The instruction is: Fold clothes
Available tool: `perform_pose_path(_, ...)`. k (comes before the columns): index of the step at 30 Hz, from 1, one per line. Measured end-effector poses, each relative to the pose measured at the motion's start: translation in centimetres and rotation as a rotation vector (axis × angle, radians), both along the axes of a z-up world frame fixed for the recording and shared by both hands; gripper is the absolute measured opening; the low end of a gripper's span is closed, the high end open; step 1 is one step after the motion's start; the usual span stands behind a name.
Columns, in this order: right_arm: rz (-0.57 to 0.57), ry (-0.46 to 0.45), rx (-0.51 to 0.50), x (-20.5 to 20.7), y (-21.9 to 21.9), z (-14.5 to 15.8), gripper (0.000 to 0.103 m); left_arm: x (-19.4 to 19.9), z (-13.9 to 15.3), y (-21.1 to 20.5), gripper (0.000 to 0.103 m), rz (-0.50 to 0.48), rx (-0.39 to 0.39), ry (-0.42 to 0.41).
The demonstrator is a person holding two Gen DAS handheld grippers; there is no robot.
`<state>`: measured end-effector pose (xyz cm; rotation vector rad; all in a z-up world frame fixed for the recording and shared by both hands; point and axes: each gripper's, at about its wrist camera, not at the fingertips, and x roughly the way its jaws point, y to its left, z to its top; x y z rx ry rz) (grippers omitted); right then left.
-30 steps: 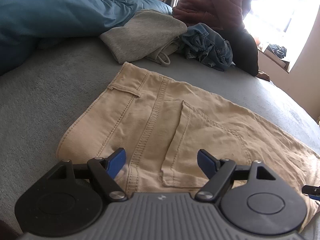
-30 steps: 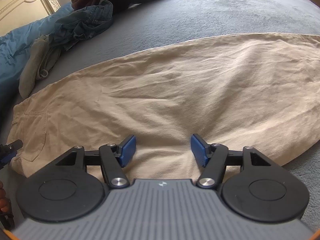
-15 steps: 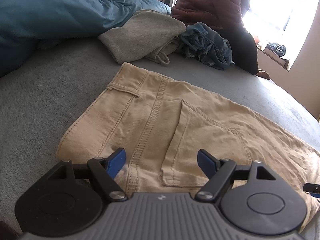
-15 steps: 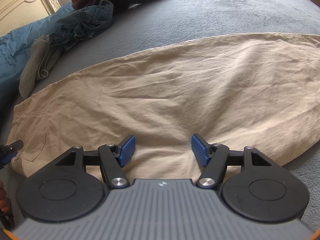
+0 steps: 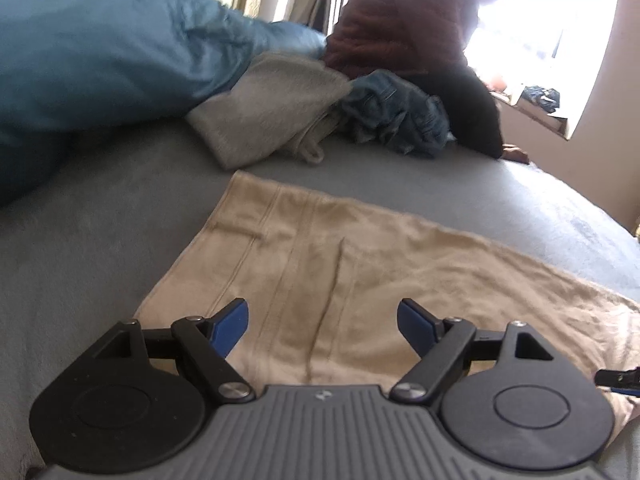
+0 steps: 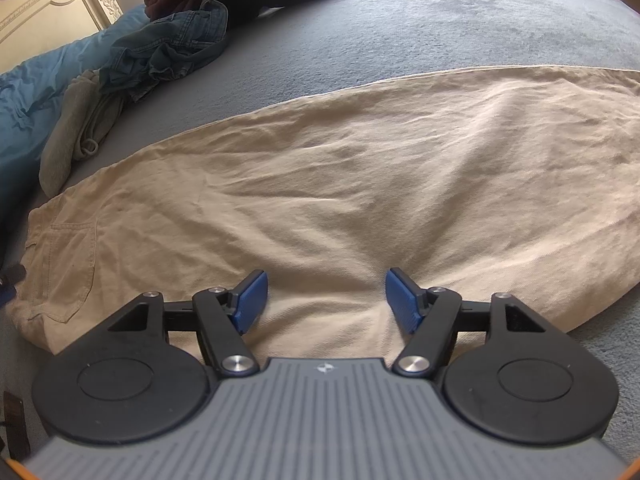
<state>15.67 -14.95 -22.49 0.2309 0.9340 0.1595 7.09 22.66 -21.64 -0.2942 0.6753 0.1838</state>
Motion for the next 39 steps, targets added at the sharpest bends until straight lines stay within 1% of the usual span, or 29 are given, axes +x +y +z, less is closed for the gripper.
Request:
perform_pose_path(2, 0.0, 0.0, 0.0, 0.0, 0.0, 0.0, 0.066, 0.7, 0.5, -0.6, 0.086, -0.027, 0.002, -0.006)
perform_pose_path(6, -0.001, 0.0, 0.004, 0.0, 0.0, 0.0, 0.066, 2.9, 0.5, -2.5, 0.086, -0.099, 0.009, 0.016)
perform_pose_path(9, 0.0, -0.001, 0.004, 0.0, 0.0, 0.0, 0.066, 4.4, 0.3, -4.0, 0.089, -0.143, 0.023, 0.042)
perform_pose_path(12, 0.001, -0.002, 0.005, 0.0, 0.0, -0.1, 0.067, 5.9, -0.4, -5.2, 0.09, -0.168, 0.03, 0.069)
perform_pose_path(14, 0.004, -0.002, 0.003, 0.0, 0.0, -0.1, 0.068, 6.6, -1.4, -5.6, 0.093, -0.171, 0.024, 0.105)
perform_pose_path(16, 0.012, -0.004, -0.004, 0.1, 0.2, -0.1, 0.069, 7.4, -2.6, -6.0, 0.093, -0.165, 0.018, 0.159)
perform_pose_path(18, 0.019, -0.006, -0.012, 0.1, 0.3, -0.1, 0.07, 7.5, -3.2, -6.4, 0.095, -0.171, 0.045, 0.167)
perform_pose_path(20, 0.026, -0.007, -0.02, 0.1, 0.4, -0.1, 0.071, 7.5, -3.4, -6.9, 0.101, -0.188, 0.073, 0.176)
perform_pose_path(23, 0.034, -0.008, -0.024, 0.1, 0.5, -0.1, 0.073, 7.6, -3.5, -7.4, 0.102, -0.194, 0.101, 0.193)
perform_pose_path(26, 0.04, -0.009, -0.026, 0.1, 0.5, -0.1, 0.073, 7.7, -3.4, -7.5, 0.103, -0.185, 0.105, 0.205)
perform_pose_path(29, 0.031, -0.012, -0.012, 0.1, 0.2, 0.1, 0.073, 8.0, -3.1, -7.3, 0.103, -0.166, 0.087, 0.215)
perform_pose_path(34, -0.038, -0.059, 0.022, -0.1, -1.4, 1.2, 0.073, 8.2, -2.9, -6.9, 0.103, -0.136, 0.043, 0.224)
perform_pose_path(36, -0.077, -0.082, 0.047, -0.2, -2.5, 1.8, 0.073, 8.2, -2.9, -6.9, 0.103, -0.134, 0.04, 0.227)
perform_pose_path(39, -0.145, -0.093, 0.062, -0.4, -4.7, 2.1, 0.073, 8.2, -2.9, -6.9, 0.103, -0.138, 0.042, 0.227)
